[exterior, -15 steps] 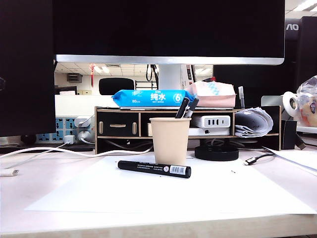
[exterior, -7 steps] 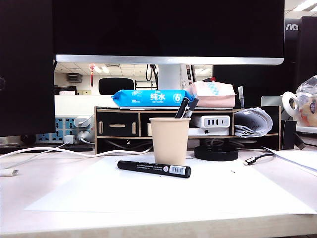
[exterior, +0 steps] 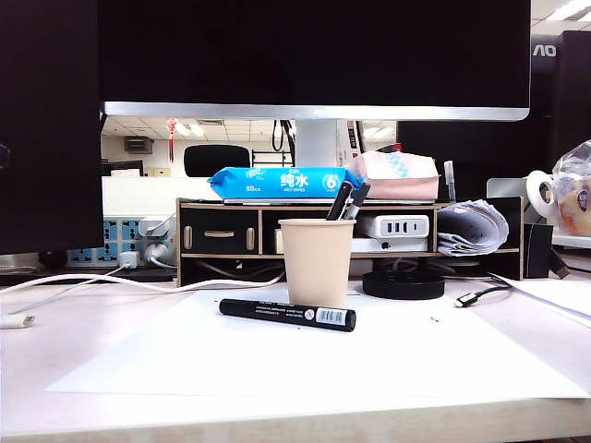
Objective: Pick up the marker from the paper cup and put it on the table.
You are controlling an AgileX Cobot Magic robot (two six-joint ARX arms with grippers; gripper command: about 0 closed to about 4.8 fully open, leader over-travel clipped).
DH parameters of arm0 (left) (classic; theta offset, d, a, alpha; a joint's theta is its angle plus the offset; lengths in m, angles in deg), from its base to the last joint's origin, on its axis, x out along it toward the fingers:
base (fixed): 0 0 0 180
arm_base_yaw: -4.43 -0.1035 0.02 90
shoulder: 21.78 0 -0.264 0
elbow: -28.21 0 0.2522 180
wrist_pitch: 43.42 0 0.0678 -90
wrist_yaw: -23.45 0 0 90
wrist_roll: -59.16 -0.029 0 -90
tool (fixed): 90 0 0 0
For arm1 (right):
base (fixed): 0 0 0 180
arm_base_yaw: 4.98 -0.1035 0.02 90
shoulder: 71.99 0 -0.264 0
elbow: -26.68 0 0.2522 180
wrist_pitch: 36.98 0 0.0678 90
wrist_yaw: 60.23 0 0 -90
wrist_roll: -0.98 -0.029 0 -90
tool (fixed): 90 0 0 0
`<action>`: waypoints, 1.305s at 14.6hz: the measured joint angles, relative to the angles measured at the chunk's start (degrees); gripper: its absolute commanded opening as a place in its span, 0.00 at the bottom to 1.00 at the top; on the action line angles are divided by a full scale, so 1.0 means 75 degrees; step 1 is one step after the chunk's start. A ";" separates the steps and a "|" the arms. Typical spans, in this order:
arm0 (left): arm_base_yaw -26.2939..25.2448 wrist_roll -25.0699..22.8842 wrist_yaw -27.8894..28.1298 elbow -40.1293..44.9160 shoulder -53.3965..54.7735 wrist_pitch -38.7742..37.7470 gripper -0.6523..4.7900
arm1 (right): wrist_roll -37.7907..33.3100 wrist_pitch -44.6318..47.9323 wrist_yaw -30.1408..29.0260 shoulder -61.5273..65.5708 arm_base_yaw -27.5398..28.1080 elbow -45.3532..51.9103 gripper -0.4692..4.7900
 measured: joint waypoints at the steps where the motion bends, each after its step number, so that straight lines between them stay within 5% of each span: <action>1: -0.0035 0.0000 0.0000 0.0000 0.0000 0.0003 0.11 | -0.0003 0.0000 0.0000 0.0000 0.0000 0.0000 0.08; 10: -0.3550 0.0000 0.0003 0.0000 0.0000 -0.0003 0.11 | -0.0003 0.0000 0.0000 0.0000 0.0000 0.0000 0.08; 19: -0.3838 -0.0050 0.0035 0.0000 0.0000 0.0000 0.11 | -0.0003 0.0000 0.0000 0.0000 0.0000 0.0000 0.08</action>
